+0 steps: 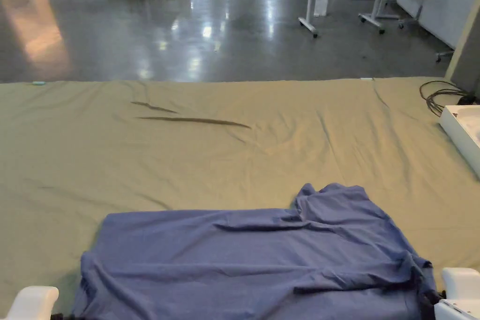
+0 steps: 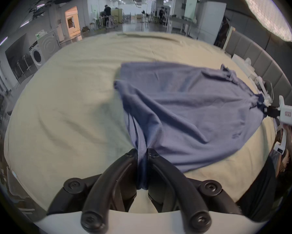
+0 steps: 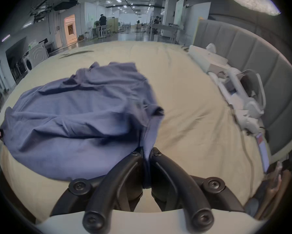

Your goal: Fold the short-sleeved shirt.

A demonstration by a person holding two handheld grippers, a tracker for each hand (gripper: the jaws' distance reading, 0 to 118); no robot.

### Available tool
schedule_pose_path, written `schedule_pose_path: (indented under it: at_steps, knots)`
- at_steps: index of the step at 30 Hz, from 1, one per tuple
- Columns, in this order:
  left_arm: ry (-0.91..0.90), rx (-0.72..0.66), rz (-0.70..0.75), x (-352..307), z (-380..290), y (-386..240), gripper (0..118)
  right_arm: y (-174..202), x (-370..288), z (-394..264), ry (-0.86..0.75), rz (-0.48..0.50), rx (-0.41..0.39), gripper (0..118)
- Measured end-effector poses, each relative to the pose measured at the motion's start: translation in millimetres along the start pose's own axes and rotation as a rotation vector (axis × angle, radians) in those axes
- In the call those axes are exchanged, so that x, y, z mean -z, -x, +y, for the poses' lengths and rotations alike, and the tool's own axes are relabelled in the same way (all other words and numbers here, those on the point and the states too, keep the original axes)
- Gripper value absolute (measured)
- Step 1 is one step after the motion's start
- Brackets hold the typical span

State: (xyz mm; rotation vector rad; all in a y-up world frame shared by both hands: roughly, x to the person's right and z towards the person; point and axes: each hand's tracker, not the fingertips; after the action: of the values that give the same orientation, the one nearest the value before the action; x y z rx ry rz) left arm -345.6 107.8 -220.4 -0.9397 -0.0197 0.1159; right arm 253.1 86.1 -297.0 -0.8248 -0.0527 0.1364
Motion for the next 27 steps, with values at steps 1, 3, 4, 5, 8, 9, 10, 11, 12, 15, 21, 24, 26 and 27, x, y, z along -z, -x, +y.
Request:
schedule_pose_path:
  at_steps: [1,3,4,5,8,9,10,11,12,15,21,24,26,27]
  knots:
    - [0.009,-0.011,-0.015,-10,-1,4,10,-4,-8,-2,0.015,-0.022,0.009,6]
    - [-0.022,-0.039,-0.027,-28,-10,7,10,-10,-30,-11,0.019,0.025,0.095,6]
    - [-0.011,-0.019,-0.018,-33,-16,5,10,-11,-38,-18,0.019,0.029,0.106,6]
    - [-0.009,0.017,0.002,-40,-23,3,10,-11,-47,-27,0.016,0.017,0.081,6]
    - [0.039,0.025,-0.012,-55,-52,2,10,-8,-75,-57,0.037,0.008,0.075,6]
    - [0.047,0.026,-0.005,-57,-64,2,10,-7,-81,-70,0.049,0.015,0.083,6]
    - [0.054,0.032,0.006,-56,-78,4,10,-4,-87,-82,0.064,0.021,0.078,6]
    - [0.071,0.029,0.012,-54,-87,6,10,-1,-91,-94,0.082,0.022,0.066,6]
    - [0.077,0.016,-0.002,-51,-94,8,10,2,-91,-102,0.095,0.022,0.043,6]
    - [0.030,-0.018,-0.024,-42,-105,14,53,10,-91,-114,0.026,0.004,-0.004,11]
    - [-0.298,0.115,0.172,-117,-88,-8,86,0,-150,-91,-0.174,0.106,0.151,58]
    - [-0.507,0.191,0.139,-169,-74,-44,86,8,-193,-73,-0.323,0.160,0.188,84]
    - [-0.666,0.201,0.109,-207,-69,-71,86,21,-227,-59,-0.440,0.204,0.189,85]
    - [-0.726,0.226,0.113,-223,-66,-83,86,27,-239,-54,-0.475,0.214,0.183,87]
